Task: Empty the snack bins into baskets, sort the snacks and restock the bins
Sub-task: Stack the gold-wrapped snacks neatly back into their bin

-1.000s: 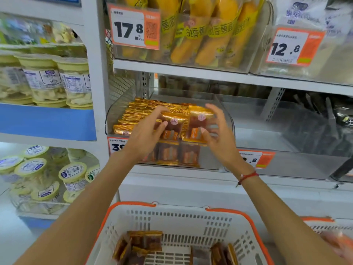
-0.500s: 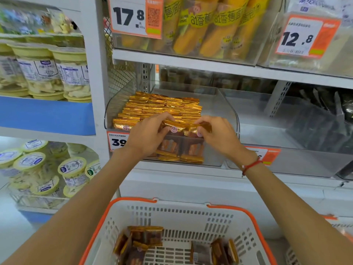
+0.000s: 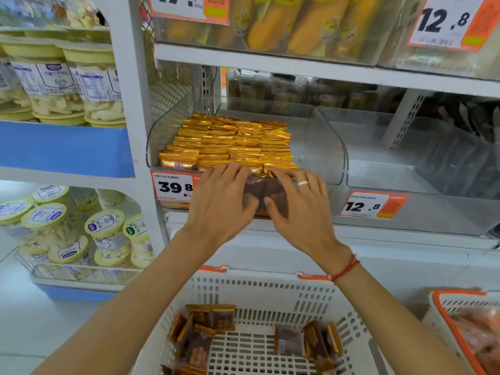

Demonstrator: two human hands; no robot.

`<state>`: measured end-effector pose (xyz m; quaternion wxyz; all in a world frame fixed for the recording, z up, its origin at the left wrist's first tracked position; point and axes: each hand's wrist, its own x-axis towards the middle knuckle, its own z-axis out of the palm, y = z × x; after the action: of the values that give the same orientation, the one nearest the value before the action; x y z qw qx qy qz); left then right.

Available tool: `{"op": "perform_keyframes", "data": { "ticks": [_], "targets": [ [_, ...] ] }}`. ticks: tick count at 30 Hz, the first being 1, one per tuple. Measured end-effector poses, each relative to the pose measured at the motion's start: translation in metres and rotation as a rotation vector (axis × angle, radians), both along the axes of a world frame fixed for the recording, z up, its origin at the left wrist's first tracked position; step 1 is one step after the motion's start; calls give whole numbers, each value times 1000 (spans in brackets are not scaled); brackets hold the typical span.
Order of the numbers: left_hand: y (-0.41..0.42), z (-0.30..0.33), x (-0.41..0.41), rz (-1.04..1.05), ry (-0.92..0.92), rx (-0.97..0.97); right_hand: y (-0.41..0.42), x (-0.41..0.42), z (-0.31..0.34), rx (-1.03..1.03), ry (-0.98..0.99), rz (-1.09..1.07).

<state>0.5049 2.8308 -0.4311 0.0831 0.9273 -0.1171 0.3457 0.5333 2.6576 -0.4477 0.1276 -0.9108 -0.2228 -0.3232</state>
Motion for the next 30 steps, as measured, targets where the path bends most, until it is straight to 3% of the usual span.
{"op": "perform_keyframes", "data": {
  "ticks": [6, 14, 16, 20, 23, 27, 30],
  "targets": [
    [7, -5, 3, 74, 55, 46, -4, 0, 2, -32, 9, 13],
    [10, 7, 11, -10, 208, 14, 1, -1, 6, -78, 85, 4],
    [12, 8, 8, -33, 164, -41, -3, -8, 6, 21, 69, 49],
    [19, -18, -29, -23, -113, -275, -10, -47, -19, 263, -78, 176],
    [31, -76, -68, 153, -150, -494, -7, -73, -76, 306, 53, 232],
    [53, -178, -111, 522, 231, -630, 9, -95, -179, 115, 409, 261],
    [56, -220, -130, 706, 541, -571, 40, -106, -239, 24, 613, 275]
  ]
}}
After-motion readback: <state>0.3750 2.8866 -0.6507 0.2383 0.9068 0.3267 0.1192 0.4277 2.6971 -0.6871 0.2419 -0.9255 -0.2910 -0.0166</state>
